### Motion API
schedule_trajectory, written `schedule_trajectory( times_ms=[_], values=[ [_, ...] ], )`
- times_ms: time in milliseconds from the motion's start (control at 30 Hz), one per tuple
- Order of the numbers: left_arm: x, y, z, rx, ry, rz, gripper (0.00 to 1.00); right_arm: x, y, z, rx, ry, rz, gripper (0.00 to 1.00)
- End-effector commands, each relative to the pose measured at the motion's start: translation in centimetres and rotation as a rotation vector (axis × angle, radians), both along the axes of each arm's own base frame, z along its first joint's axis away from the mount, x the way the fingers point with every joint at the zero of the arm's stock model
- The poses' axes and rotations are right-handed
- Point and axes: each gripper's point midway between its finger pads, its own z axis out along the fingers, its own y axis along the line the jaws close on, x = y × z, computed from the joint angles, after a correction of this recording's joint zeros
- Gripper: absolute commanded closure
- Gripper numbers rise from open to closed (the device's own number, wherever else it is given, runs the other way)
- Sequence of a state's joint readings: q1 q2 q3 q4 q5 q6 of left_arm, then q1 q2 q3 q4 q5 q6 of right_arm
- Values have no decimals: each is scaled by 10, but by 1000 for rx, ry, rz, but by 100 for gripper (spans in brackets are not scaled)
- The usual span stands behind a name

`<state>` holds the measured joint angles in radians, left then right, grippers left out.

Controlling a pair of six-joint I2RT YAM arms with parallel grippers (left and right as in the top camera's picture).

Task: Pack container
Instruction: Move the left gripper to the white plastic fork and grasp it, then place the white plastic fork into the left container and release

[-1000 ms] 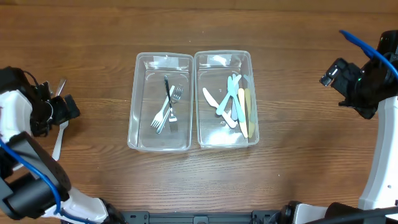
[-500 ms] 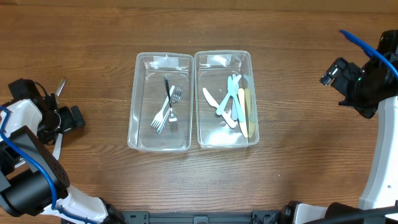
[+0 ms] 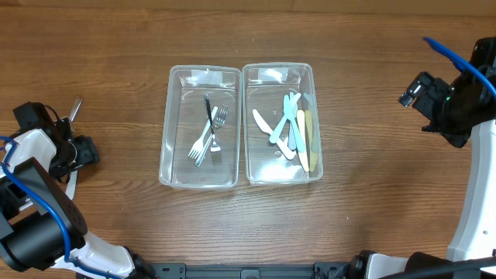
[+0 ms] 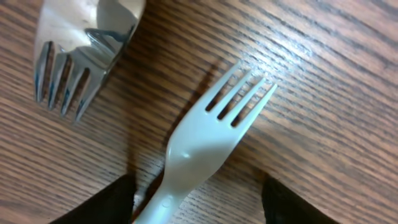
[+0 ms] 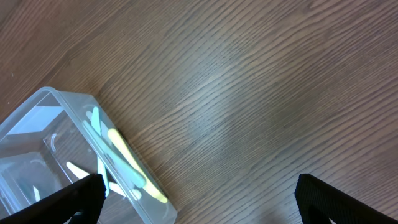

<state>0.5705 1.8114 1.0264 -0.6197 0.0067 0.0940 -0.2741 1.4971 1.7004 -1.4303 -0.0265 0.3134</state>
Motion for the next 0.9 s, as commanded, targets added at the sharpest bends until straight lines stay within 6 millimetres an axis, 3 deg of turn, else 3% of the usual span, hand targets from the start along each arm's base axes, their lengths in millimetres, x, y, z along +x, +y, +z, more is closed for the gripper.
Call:
schedule_trajectory(
  times_ms=[0, 200, 533, 867],
  values=[
    [-9, -17, -14, -78, 16, -16, 54, 1, 2, 1, -3, -6, 12, 0],
    [-8, -19, -13, -91, 11, -18, 74, 1, 2, 1, -2, -6, 12, 0],
    [-8, -19, -13, -91, 11, -18, 80, 1, 2, 1, -3, -7, 12, 0],
    [-8, -19, -13, -90, 10, -14, 93, 1, 2, 1, -3, -7, 12, 0]
  ],
)
